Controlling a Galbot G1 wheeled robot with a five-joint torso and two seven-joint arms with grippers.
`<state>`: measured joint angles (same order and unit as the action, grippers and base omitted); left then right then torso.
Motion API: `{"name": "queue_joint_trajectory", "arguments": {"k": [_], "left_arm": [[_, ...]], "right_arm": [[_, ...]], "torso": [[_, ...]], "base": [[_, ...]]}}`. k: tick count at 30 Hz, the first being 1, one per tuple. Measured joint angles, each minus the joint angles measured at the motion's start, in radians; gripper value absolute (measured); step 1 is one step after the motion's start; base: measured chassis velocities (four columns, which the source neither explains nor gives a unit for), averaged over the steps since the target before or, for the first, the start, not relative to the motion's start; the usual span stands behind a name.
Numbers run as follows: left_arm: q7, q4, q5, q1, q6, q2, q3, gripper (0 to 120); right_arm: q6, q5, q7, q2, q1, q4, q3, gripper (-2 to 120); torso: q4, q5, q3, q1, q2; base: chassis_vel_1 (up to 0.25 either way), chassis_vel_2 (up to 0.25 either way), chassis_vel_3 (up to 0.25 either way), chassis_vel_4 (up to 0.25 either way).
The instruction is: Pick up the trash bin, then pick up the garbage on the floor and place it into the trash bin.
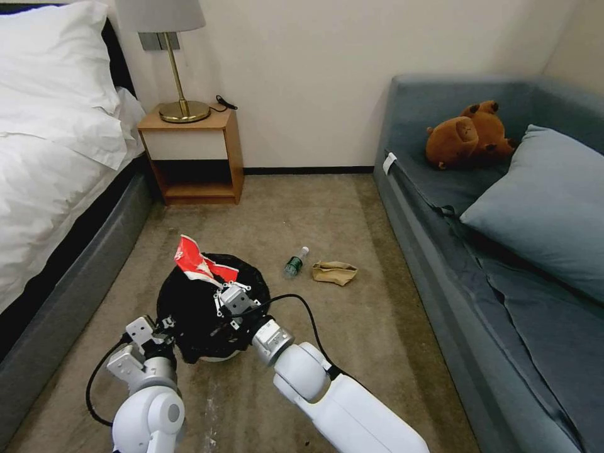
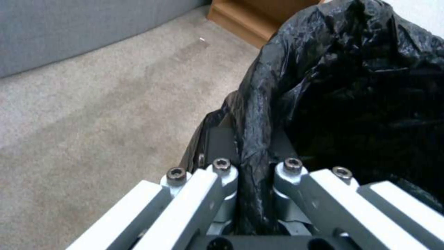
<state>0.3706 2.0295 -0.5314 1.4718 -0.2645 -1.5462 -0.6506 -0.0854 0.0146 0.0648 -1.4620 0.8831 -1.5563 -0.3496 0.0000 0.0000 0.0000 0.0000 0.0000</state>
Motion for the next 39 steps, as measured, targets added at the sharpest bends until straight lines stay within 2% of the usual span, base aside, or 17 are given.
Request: {"name": "queue_joint_trajectory", "arguments": {"k": [11, 13, 17, 19, 21, 23, 24, 27, 29, 30, 34, 35, 36, 39], "left_arm": [[0.002, 0.004, 0.004, 0.003, 0.004, -0.001, 0.013, 4], [0.002, 0.004, 0.004, 0.003, 0.004, -0.001, 0.012, 4], [0.003, 0.004, 0.004, 0.002, 0.004, -0.001, 0.013, 4], [0.004, 0.004, 0.005, 0.002, 0.004, -0.002, 0.014, 4], [0.004, 0.004, 0.005, 0.002, 0.004, -0.002, 0.014, 4], [0.005, 0.004, 0.006, 0.002, 0.004, -0.002, 0.015, 4], [0.005, 0.004, 0.006, 0.002, 0.004, -0.002, 0.015, 4], [0.005, 0.005, 0.006, 0.001, 0.004, -0.001, 0.014, 4], [0.005, 0.005, 0.006, 0.001, 0.004, -0.001, 0.013, 4], [0.005, 0.006, 0.006, 0.002, 0.004, 0.0, 0.01, 4], [0.005, 0.008, 0.006, 0.003, 0.004, 0.002, 0.006, 4], [0.005, 0.009, 0.006, 0.004, 0.004, 0.002, 0.005, 4], [0.005, 0.01, 0.006, 0.004, 0.004, 0.002, 0.004, 4], [0.005, 0.01, 0.006, 0.004, 0.004, 0.002, 0.002, 4]], "right_arm": [[-0.021, 0.043, -0.024, -0.018, 0.027, 0.016, 0.017, 1], [-0.025, 0.044, -0.03, -0.015, 0.031, 0.011, 0.024, 13], [-0.024, 0.045, -0.042, -0.009, 0.033, 0.003, 0.028, 22], [-0.014, 0.045, -0.052, -0.007, 0.038, -0.005, 0.034, 36], [-0.011, 0.046, -0.052, -0.008, 0.039, -0.006, 0.036, 37], [-0.002, 0.046, -0.052, -0.012, 0.042, -0.012, 0.039, 51], [-0.002, 0.046, -0.052, -0.012, 0.042, -0.012, 0.039, 51], [0.001, 0.046, -0.052, -0.009, 0.039, -0.016, 0.04, 64], [0.002, 0.045, -0.052, -0.009, 0.038, -0.018, 0.041, 67], [0.004, 0.044, -0.052, -0.008, 0.035, -0.02, 0.046, 76], [0.004, 0.043, -0.051, -0.01, 0.032, -0.023, 0.053, 84], [0.004, 0.041, -0.051, -0.014, 0.03, -0.026, 0.06, 92], [0.004, 0.041, -0.051, -0.017, 0.029, -0.029, 0.067, 95], [0.005, 0.037, -0.051, -0.026, 0.019, -0.035, 0.085, 99]], "torso": [[0.0, 0.0, 0.0, 0.0, 0.0], [0.0, 0.0001, 0.0, 0.0, 0.0], [0.0, 0.0, 0.0, 0.0, 0.0], [0.0, 0.0001, 0.0, 0.0, 0.0], [0.0, 0.0, 0.0, 0.0, 0.0], [0.0, 0.0001, 0.0, 0.0, 0.0], [0.0, 0.0001, 0.0, 0.0, 0.0], [0.0, 0.0, 0.0, 0.0, 0.0], [0.0, 0.0, 0.0, 0.0, 0.0], [0.0, 0.0, 0.0, 0.0, 0.0], [0.0, 0.0, 0.0, 0.0, 0.0], [0.0, 0.0, 0.0, 0.0, 0.0], [0.0, 0.0, 0.0, 0.0, 0.0], [-0.0001, 0.0, 0.0, 0.0, 0.0]], "base": [[0.0, 0.0, 0.0, 0.0], [0.0, 0.0, 0.0, 0.0], [0.0, 0.0, 0.0, 0.0], [0.0, 0.0, 0.0, 0.0], [0.0, 0.0, 0.0, 0.0], [0.0, 0.0, 0.0, 0.0], [0.0, 0.0, 0.0, 0.0], [0.0, 0.0, 0.0, 0.0], [0.0, 0.0, 0.0, 0.0], [0.0, 0.0, 0.0, 0.0], [0.0, 0.0, 0.0, 0.0], [0.0, 0.0, 0.0, 0.0], [0.0, 0.0, 0.0, 0.0], [0.0, 0.0, 0.0, 0.0]]}}
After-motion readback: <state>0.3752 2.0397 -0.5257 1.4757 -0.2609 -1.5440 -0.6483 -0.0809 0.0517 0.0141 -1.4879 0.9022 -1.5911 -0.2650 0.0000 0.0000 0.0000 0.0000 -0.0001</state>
